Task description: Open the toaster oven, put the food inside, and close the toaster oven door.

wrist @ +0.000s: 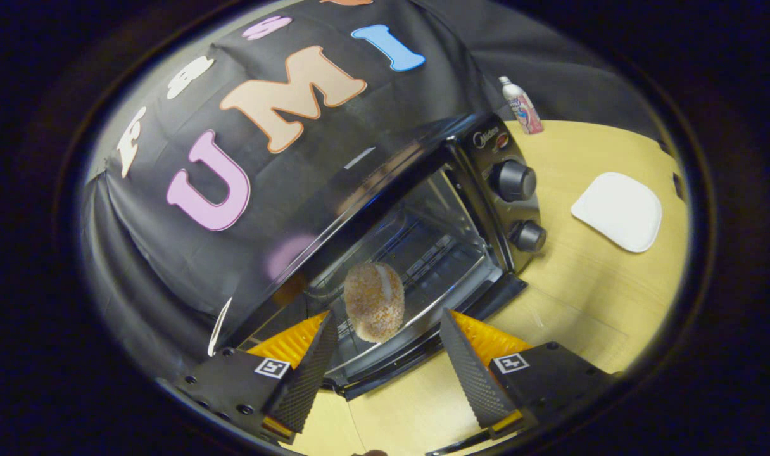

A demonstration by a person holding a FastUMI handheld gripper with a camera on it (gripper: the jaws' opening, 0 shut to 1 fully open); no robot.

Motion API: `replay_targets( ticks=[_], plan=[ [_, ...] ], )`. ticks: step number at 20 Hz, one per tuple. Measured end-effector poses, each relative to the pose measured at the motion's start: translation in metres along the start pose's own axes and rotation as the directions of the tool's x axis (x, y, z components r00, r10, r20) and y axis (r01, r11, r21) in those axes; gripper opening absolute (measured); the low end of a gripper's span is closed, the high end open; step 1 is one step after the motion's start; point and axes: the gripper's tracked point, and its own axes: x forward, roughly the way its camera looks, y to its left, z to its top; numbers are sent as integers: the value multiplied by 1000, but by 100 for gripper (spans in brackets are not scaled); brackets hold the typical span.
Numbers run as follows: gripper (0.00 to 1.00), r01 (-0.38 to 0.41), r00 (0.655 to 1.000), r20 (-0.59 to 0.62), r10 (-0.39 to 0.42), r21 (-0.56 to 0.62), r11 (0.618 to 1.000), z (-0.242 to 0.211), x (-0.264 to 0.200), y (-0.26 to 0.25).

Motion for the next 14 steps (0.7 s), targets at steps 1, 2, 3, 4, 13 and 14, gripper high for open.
replay_targets(
  ticks=[1, 2, 3, 4, 13, 14],
  plan=[
    [100, -1, 1000, -3, 1, -16, 1000, 0, -8, -3],
    [100, 0, 1000, -4, 0, -32, 999, -1, -15, -6],
    [100, 3, 1000, -7, -4, -54, 999, -2, -24, -10],
    [100, 6, 1000, -13, -7, -80, 997, -4, -33, -14],
    [100, 13, 992, -115, -56, -346, 938, -38, -99, -57],
    [100, 8, 990, -128, -62, -380, 925, -42, -106, -62]
  ],
)
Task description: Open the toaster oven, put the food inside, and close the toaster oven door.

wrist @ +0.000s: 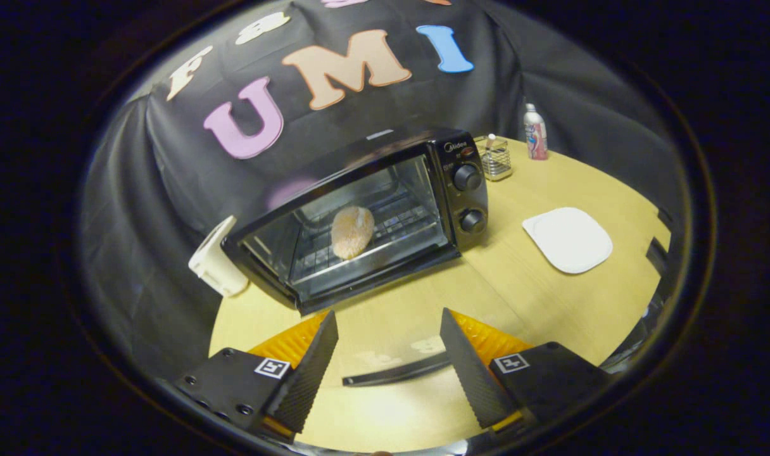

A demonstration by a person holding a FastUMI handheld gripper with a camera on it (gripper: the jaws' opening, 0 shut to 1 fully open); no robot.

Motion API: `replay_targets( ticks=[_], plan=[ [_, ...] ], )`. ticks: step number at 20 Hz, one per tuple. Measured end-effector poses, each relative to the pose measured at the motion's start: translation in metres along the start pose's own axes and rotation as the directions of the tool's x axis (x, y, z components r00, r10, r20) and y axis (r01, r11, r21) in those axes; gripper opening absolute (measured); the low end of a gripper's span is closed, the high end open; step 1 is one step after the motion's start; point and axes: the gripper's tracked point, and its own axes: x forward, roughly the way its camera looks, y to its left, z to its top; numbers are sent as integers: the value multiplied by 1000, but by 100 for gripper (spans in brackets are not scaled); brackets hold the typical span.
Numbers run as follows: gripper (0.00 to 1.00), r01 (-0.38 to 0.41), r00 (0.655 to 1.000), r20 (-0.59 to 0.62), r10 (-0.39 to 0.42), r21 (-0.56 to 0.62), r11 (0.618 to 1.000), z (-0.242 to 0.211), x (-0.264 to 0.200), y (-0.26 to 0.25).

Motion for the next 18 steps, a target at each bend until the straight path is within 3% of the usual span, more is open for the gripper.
replay_targets(
  ticks=[6, 11, 18],
  plan=[
    [100, 12, 995, -96, -28, -171, 985, -48, -19, -22],
    [100, 29, 980, -179, -81, -279, 960, -85, -2, -43],
    [100, -20, 973, -224, -55, -318, 948, -105, 28, -39]
  ],
)
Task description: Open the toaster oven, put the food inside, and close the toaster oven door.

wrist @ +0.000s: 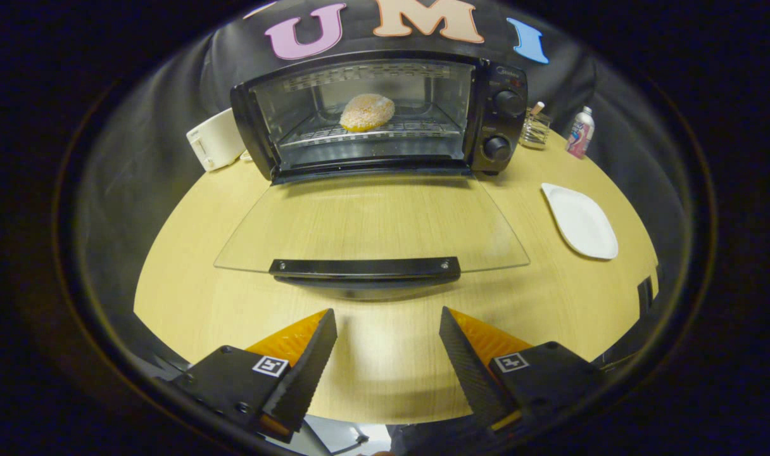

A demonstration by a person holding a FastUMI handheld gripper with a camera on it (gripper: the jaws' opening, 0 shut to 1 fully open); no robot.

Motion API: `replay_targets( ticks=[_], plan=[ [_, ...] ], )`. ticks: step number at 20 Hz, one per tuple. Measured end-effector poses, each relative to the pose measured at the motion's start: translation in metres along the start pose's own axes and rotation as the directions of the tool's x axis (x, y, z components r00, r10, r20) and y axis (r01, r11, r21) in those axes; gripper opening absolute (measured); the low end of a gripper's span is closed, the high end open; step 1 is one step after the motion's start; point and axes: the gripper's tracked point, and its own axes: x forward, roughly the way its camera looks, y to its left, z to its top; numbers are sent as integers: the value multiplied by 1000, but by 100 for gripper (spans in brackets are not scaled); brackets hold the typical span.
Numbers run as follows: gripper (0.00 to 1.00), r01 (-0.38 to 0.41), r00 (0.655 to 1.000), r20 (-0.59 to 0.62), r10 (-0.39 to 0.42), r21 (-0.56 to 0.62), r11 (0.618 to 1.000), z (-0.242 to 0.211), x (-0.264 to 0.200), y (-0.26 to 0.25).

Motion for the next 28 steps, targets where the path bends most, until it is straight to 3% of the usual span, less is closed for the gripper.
replay_targets(
  ticks=[6, 12, 21, 28],
  plan=[
    [100, -4, 1000, 9, 4, -33, 999, 10, 8, 4],
    [100, -13, 995, 95, 17, -49, 999, 36, -13, 7],
    [100, -14, 964, 265, 19, -19, 1000, 128, -28, 7],
    [100, -35, 944, 330, 18, 47, 998, 177, -22, 9]
  ],
)
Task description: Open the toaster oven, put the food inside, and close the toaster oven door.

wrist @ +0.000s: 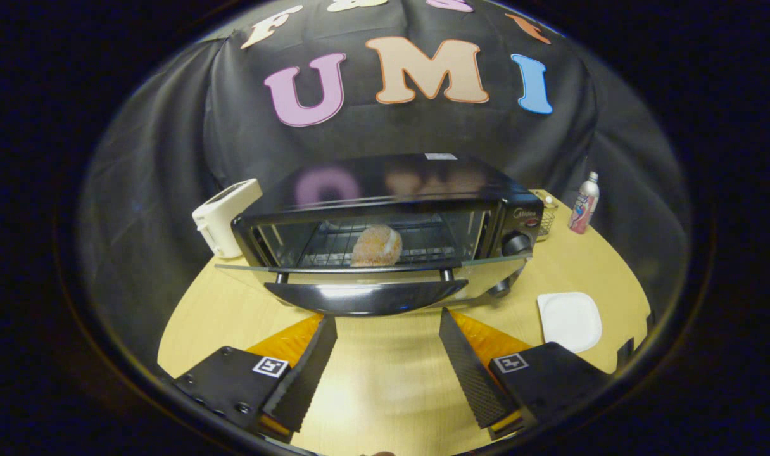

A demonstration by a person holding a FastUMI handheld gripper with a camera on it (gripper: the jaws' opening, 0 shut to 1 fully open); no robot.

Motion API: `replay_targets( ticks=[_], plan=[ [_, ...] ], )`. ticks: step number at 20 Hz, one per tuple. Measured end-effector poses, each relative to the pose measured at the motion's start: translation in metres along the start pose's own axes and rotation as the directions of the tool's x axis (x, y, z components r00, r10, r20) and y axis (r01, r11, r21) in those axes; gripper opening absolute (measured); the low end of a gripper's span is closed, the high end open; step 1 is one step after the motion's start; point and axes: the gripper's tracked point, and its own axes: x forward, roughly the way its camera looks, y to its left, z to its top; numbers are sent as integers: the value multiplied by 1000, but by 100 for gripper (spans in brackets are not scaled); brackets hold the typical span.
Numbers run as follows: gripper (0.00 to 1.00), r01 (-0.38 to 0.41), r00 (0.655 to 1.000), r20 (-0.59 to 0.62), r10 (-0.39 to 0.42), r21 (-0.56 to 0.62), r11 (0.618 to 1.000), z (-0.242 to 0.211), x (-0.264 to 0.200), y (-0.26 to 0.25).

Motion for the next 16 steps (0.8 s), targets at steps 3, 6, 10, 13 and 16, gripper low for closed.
replay_targets(
  ticks=[3, 6, 10, 13, 16],
  plan=[
    [100, 2, 1000, 19, -3, 16, 1000, 13, 8, 2],
    [100, -1, 999, 33, 1, 10, 1000, 24, 11, 2],
    [100, 2, 998, 55, -2, 4, 1000, 38, 6, -1],
    [100, 13, 991, 130, -12, -2, 1000, 73, -14, -10],
    [100, 9, 966, 260, -7, -6, 1000, 134, -43, -18]
  ],
)
